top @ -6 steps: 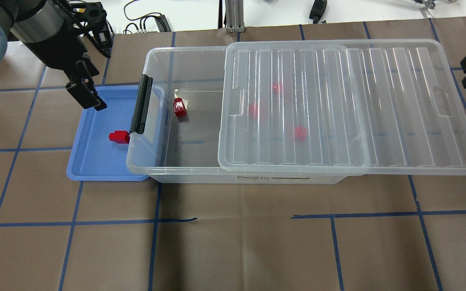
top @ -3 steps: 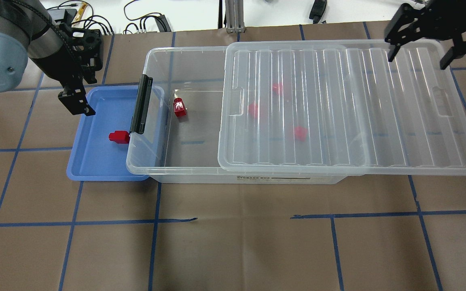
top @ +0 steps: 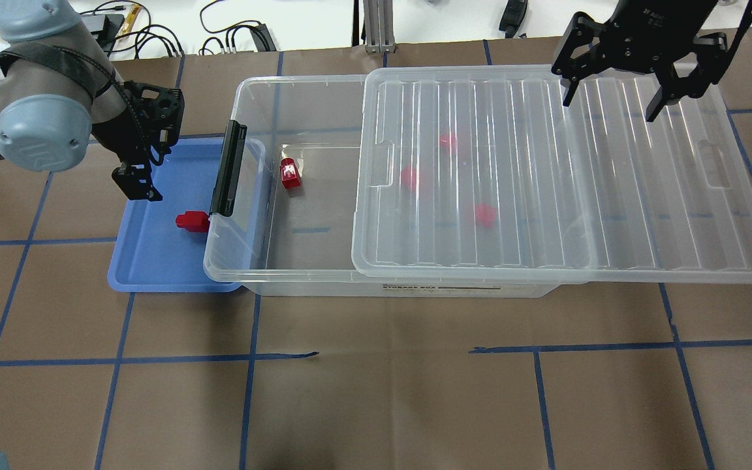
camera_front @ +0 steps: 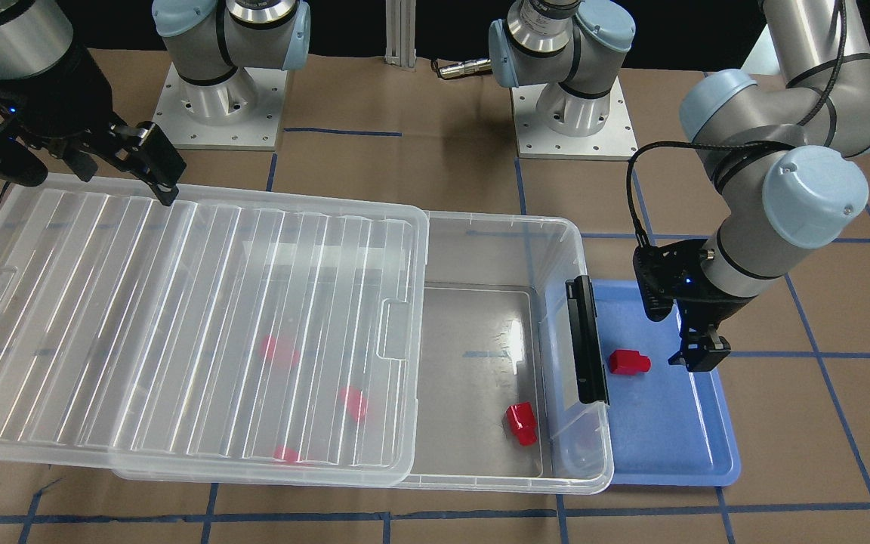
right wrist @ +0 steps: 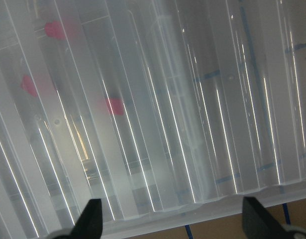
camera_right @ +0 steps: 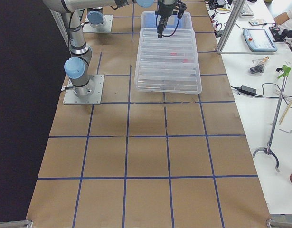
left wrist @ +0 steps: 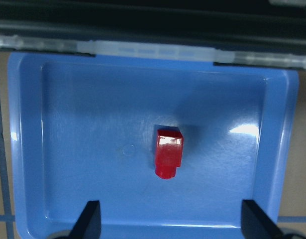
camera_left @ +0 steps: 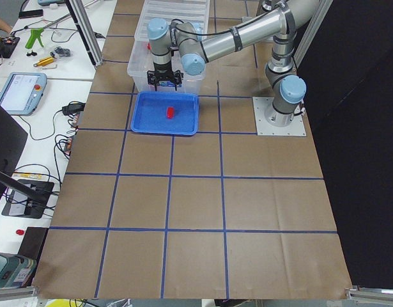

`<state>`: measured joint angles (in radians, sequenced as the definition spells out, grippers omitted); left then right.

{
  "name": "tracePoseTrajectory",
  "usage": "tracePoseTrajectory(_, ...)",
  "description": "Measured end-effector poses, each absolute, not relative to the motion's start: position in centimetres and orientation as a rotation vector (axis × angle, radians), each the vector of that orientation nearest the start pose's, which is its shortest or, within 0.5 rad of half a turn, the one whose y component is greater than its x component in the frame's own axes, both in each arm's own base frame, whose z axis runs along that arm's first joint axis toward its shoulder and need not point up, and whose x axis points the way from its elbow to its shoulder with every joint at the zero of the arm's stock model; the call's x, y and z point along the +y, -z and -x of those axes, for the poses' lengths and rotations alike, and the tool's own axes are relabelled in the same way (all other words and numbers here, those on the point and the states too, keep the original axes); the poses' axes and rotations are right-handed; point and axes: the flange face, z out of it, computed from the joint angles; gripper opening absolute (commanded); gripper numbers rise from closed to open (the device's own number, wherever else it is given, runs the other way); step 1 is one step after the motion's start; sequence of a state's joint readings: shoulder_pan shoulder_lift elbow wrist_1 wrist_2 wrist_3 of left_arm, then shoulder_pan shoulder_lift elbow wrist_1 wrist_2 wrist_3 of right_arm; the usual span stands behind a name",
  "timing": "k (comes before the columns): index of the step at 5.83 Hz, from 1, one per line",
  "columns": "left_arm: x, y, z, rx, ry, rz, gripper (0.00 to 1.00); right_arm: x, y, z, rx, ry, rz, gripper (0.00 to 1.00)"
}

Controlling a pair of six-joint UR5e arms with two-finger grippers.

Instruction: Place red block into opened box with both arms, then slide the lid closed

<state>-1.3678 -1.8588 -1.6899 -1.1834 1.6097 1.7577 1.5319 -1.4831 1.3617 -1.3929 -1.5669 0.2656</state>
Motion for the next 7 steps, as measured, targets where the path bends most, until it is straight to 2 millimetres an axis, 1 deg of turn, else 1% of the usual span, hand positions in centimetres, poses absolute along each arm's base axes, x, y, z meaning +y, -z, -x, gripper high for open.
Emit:
tracePoseTrajectory(1,-60.2,-28.5,0.6,2.222,-0.07,-2.221,0.98,-52.5,-52.6,-11.9,3.111,-0.098,-0.452,1.0)
tracePoseTrajectory(2,-60.5,-25.8,0.3,2.213,-0.062,-2.224,0.98,-52.6,-52.4,-12.0,3.115,-0.104,-0.42,1.0)
tracePoseTrajectory(4,-60.1,-20.6,0.3,2.19,-0.041,-2.223,0.98,-52.6,-52.2,-12.1,3.122,-0.11,-0.366,1.0)
tracePoseTrajectory(5,-59.6,-18.8,0.5,2.197,-0.054,-2.233,0.96,-52.6,-52.0,-12.1,3.123,-0.115,-0.36,1.0)
tracePoseTrajectory(6,-59.0,-17.8,0.7,2.208,-0.071,-2.244,0.71,-52.7,-51.9,-12.1,3.123,-0.118,-0.359,1.0)
tracePoseTrajectory(7,-58.7,-17.4,0.7,2.208,-0.077,-2.253,0.34,-52.8,-51.8,-12.1,3.123,-0.118,-0.359,1.0)
